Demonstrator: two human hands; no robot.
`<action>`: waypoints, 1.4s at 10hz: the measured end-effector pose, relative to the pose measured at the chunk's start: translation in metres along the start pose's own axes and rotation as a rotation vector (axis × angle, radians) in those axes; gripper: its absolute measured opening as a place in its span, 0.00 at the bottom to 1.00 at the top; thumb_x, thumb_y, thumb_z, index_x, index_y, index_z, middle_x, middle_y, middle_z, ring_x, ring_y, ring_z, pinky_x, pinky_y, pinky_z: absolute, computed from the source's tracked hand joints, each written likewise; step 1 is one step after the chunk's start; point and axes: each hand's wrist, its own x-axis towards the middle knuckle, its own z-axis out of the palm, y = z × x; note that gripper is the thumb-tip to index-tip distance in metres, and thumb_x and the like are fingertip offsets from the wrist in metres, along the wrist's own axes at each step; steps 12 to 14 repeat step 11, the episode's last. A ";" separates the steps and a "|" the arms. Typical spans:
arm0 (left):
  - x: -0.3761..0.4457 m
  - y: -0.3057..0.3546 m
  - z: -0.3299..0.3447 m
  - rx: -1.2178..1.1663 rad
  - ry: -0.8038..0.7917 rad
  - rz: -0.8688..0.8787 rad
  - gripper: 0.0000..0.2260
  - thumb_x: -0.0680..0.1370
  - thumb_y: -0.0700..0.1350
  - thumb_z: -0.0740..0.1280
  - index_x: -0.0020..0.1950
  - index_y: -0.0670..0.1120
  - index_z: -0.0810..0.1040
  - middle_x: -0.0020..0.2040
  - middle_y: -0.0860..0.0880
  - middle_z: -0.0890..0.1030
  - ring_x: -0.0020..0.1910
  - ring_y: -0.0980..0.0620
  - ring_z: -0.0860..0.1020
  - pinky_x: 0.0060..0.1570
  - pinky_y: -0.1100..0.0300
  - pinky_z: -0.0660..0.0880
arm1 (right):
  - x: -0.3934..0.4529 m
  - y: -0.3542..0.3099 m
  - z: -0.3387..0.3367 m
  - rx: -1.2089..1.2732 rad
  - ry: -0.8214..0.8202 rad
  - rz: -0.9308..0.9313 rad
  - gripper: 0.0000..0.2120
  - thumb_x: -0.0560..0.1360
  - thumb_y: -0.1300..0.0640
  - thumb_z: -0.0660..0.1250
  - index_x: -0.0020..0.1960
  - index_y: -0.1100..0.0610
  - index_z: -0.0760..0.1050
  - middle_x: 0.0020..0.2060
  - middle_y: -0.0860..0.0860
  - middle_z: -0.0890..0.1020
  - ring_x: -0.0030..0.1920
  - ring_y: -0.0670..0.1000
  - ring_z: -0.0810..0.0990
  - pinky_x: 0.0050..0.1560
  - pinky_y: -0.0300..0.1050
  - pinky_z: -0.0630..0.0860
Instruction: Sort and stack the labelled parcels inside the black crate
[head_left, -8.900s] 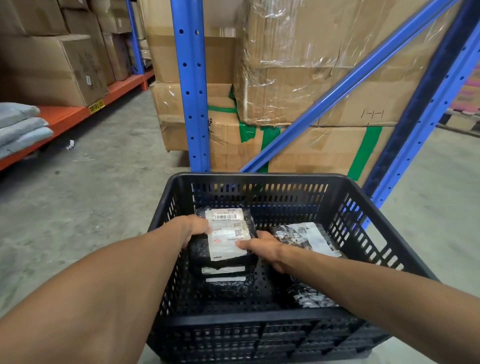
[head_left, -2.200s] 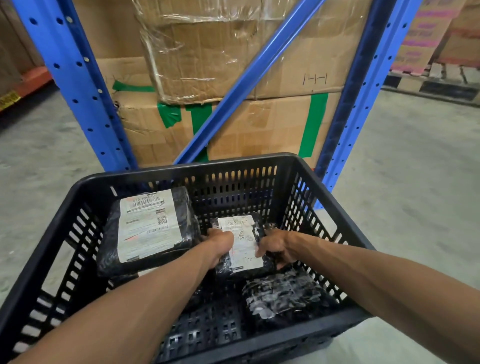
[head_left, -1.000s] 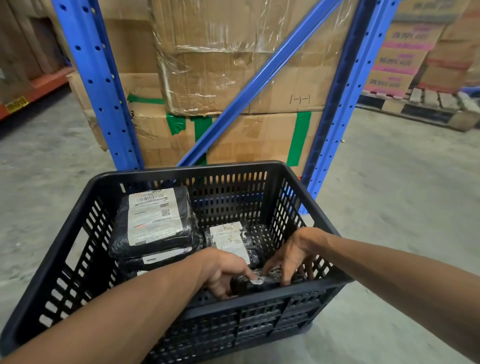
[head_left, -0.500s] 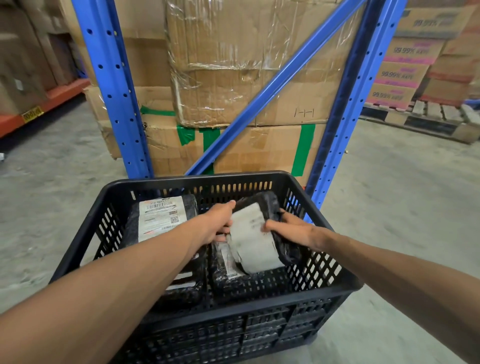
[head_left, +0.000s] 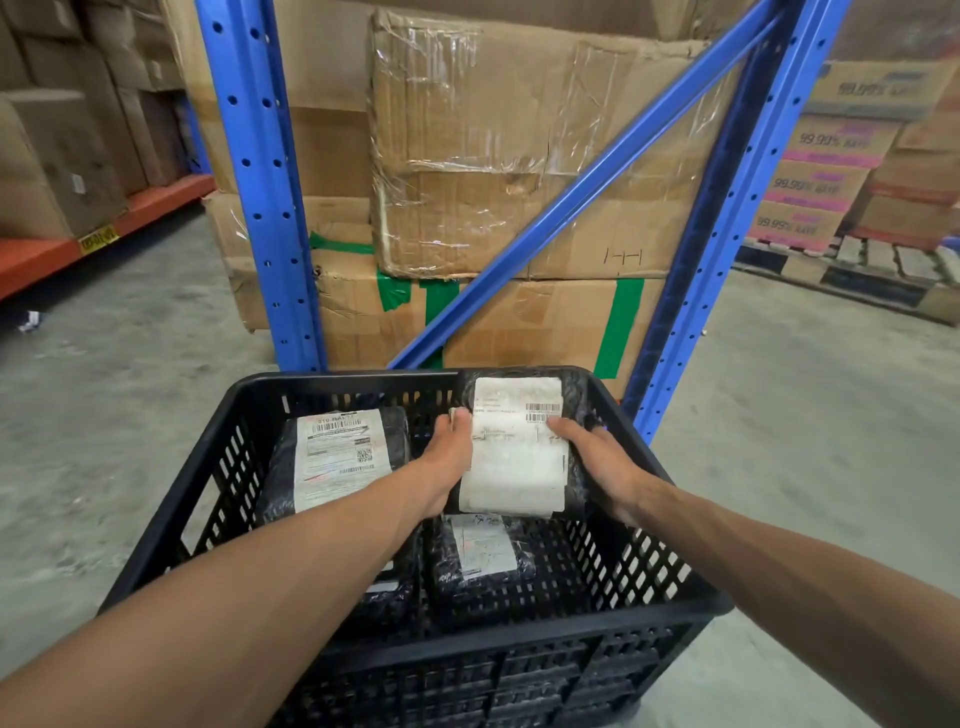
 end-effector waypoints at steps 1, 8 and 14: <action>0.005 -0.007 0.007 0.096 0.064 -0.110 0.29 0.84 0.56 0.46 0.82 0.46 0.47 0.81 0.44 0.58 0.79 0.41 0.59 0.77 0.48 0.57 | 0.010 0.007 0.011 0.055 0.042 -0.027 0.24 0.81 0.49 0.65 0.76 0.53 0.67 0.65 0.56 0.81 0.63 0.59 0.81 0.68 0.60 0.75; 0.021 -0.066 0.040 0.461 0.195 -0.270 0.40 0.82 0.39 0.60 0.79 0.41 0.31 0.82 0.40 0.43 0.81 0.41 0.53 0.77 0.52 0.57 | 0.072 0.066 0.048 -0.603 -0.159 0.157 0.48 0.77 0.46 0.70 0.83 0.51 0.41 0.75 0.54 0.71 0.71 0.55 0.73 0.69 0.44 0.69; 0.006 -0.046 0.034 0.609 0.104 -0.143 0.35 0.80 0.38 0.56 0.81 0.43 0.39 0.80 0.42 0.33 0.81 0.42 0.39 0.80 0.49 0.49 | 0.066 0.050 0.042 -0.877 -0.082 0.031 0.35 0.80 0.43 0.63 0.81 0.58 0.59 0.75 0.57 0.71 0.74 0.57 0.71 0.72 0.45 0.67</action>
